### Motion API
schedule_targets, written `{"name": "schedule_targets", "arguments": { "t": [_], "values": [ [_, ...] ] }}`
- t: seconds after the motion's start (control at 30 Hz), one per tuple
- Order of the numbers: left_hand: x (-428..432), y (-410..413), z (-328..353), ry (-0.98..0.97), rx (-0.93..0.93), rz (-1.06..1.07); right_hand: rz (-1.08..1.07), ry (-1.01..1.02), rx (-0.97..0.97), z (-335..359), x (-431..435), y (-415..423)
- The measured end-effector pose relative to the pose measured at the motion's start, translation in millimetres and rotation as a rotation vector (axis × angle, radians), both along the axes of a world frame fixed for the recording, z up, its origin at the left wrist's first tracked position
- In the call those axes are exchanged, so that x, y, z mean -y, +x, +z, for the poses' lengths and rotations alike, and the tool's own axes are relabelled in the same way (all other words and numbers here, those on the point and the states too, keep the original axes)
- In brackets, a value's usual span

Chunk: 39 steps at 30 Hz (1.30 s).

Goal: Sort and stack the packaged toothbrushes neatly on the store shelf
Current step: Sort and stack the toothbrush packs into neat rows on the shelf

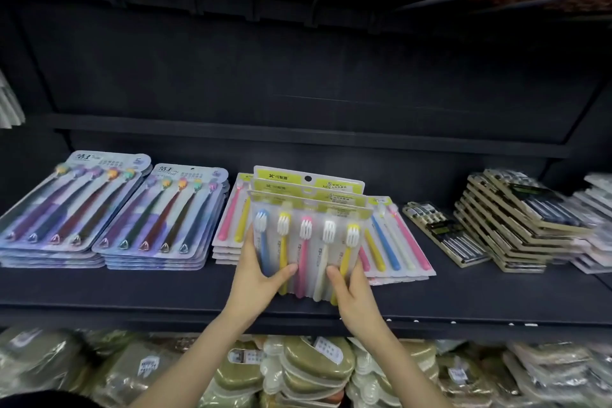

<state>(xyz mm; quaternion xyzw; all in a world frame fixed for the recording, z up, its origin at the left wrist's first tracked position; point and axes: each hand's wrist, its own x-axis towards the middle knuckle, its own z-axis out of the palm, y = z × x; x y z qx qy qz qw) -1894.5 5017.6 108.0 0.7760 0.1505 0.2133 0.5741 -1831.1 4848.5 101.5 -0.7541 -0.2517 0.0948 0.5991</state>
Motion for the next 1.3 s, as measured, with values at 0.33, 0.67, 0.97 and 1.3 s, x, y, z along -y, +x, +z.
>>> {"name": "schedule_targets", "arguments": {
  "t": [0.33,0.67,0.97,1.3],
  "values": [
    [-22.2,12.6,44.5,0.274,-0.185,0.201,-0.206,0.153,-0.059,27.8,-37.7,15.4],
    [-114.6,73.2,62.6,0.193,-0.515,0.160,-0.195,-0.223,-0.343,52.2,-125.7,86.3],
    [-136.7,94.2,66.7,0.324,-0.574,0.113,-0.214,-0.395,-0.242,50.8,-148.1,108.8],
    [-135.1,94.3,69.5,0.480,-0.587,0.132,-0.197,-0.363,-0.230,47.8,-144.6,110.8]
  ]
}}
